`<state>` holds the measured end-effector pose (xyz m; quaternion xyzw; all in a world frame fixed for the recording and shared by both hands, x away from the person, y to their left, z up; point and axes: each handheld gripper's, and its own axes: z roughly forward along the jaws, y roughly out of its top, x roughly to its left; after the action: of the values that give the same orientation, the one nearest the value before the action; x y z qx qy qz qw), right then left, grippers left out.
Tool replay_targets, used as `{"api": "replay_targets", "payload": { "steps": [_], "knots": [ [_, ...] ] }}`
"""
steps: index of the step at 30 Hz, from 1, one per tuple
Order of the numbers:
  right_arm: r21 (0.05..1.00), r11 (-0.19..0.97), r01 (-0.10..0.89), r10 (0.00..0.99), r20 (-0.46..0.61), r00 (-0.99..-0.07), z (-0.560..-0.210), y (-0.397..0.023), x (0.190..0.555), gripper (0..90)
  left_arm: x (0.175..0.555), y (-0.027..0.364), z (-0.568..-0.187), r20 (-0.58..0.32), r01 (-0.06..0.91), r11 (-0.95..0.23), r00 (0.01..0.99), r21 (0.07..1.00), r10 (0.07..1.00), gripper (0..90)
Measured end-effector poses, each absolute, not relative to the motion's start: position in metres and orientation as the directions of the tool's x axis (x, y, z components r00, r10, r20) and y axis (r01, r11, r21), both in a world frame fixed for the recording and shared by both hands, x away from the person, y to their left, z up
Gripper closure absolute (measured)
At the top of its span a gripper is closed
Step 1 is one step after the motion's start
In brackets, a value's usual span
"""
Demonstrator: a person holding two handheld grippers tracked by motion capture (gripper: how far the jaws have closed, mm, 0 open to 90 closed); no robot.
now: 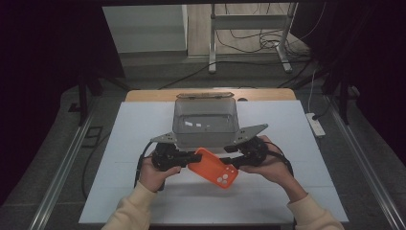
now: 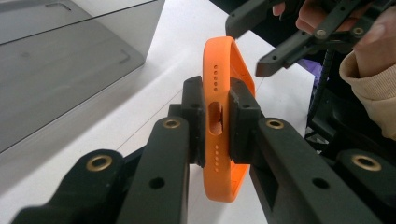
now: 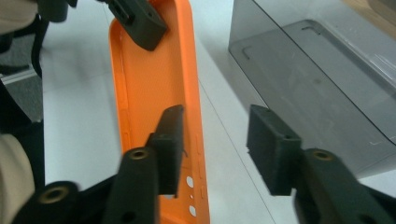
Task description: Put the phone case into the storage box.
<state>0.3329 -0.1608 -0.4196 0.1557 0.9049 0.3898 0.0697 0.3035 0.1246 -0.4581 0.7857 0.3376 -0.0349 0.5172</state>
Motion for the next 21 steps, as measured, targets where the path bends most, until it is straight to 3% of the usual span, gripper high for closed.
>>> {"api": "replay_targets", "payload": {
  "steps": [5,10,21],
  "knots": [
    [0.754,0.608,0.248,0.345,0.031,-0.938,-0.421,-0.163,0.335,36.8,0.303,0.126,-0.457,-0.395,0.557,-0.235,0.774,0.796,0.495,80.1],
    [0.779,0.563,0.276,0.345,0.081,-0.935,-0.421,-0.168,0.338,30.5,0.302,0.127,-0.457,-0.387,0.548,-0.235,0.778,0.803,0.494,80.1],
    [0.784,0.533,0.319,0.346,0.142,-0.927,-0.428,-0.171,0.344,28.4,0.301,0.126,-0.457,-0.381,0.540,-0.235,0.783,0.808,0.491,80.1]
  ]
}}
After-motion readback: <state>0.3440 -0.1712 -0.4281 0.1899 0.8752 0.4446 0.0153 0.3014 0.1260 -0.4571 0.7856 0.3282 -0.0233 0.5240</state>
